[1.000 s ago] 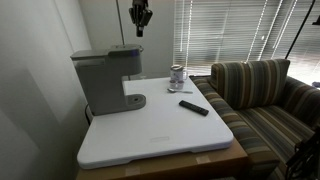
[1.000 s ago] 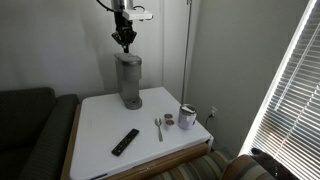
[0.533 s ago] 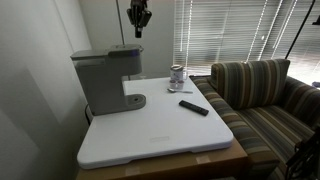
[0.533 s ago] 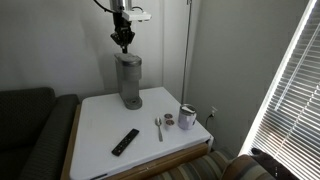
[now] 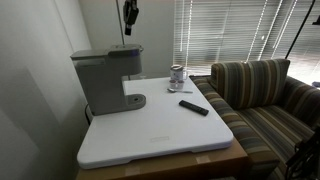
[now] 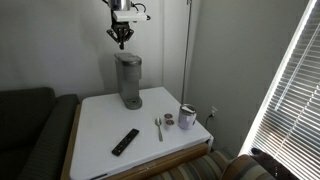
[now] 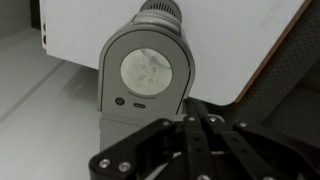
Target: Press the button atop the coffee maker
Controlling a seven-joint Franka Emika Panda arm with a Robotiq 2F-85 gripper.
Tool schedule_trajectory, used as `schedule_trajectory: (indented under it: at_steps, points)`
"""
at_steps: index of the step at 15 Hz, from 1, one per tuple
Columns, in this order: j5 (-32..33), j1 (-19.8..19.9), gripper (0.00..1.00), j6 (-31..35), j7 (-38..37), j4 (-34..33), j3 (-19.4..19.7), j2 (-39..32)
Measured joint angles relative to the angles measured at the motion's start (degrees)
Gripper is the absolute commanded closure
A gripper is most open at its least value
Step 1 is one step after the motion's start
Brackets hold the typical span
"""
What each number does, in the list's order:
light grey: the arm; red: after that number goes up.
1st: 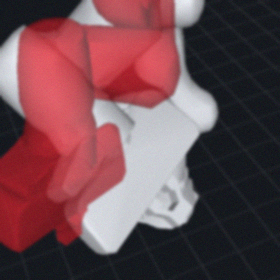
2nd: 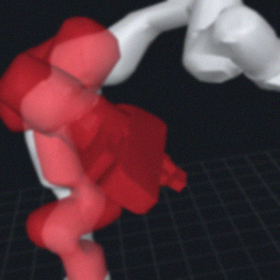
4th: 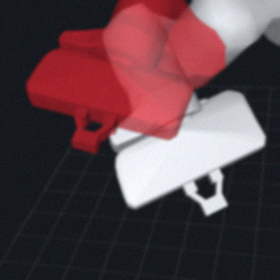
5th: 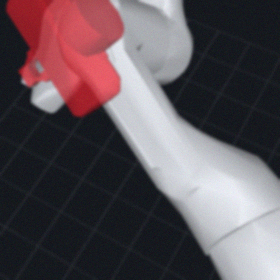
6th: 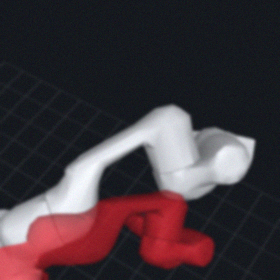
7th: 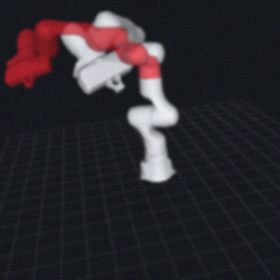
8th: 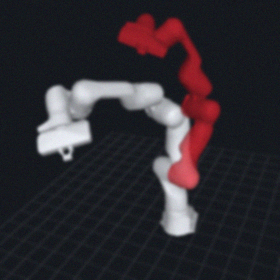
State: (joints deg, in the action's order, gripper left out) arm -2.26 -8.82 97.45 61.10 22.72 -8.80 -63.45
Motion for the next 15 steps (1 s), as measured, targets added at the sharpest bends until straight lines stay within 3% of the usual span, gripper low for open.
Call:
schedule_trajectory:
  at_steps: [8,15]
  points:
    - [1.4,-1.4,1.00,10.0,-24.9,0.1,2.8,-0.3]
    - [3.0,-2.1,1.00,12.0,-33.6,1.1,4.4,-3.2]
